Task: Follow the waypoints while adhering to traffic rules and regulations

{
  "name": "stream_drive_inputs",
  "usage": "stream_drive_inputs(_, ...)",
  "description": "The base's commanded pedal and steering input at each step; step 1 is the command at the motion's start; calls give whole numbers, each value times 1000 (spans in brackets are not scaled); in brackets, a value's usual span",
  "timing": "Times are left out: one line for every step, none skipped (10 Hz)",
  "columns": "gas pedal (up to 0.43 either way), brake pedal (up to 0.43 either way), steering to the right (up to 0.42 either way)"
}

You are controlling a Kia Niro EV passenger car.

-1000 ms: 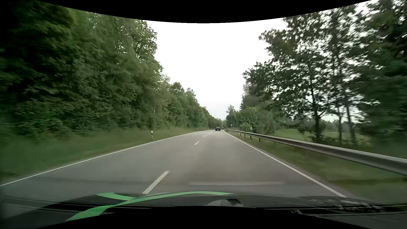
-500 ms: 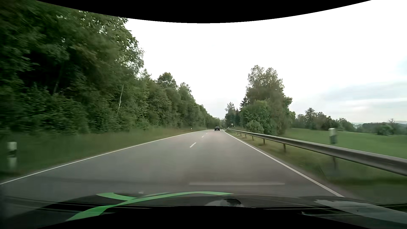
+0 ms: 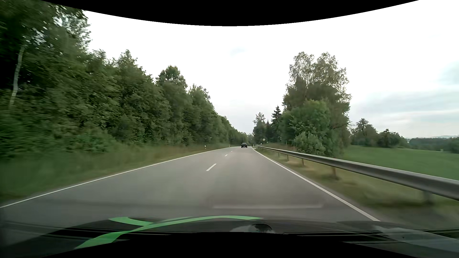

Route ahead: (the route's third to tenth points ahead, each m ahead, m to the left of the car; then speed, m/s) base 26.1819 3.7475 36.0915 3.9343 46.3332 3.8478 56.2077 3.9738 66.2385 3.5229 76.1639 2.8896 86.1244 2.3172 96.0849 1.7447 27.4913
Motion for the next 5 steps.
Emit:
stream_drive_inputs(268, 0, 1)
stream_drive_inputs(268, 0, 2)
stream_drive_inputs(268, 0, 1)
stream_drive_inputs(268, 0, 1)
stream_drive_inputs(260, 0, 1)
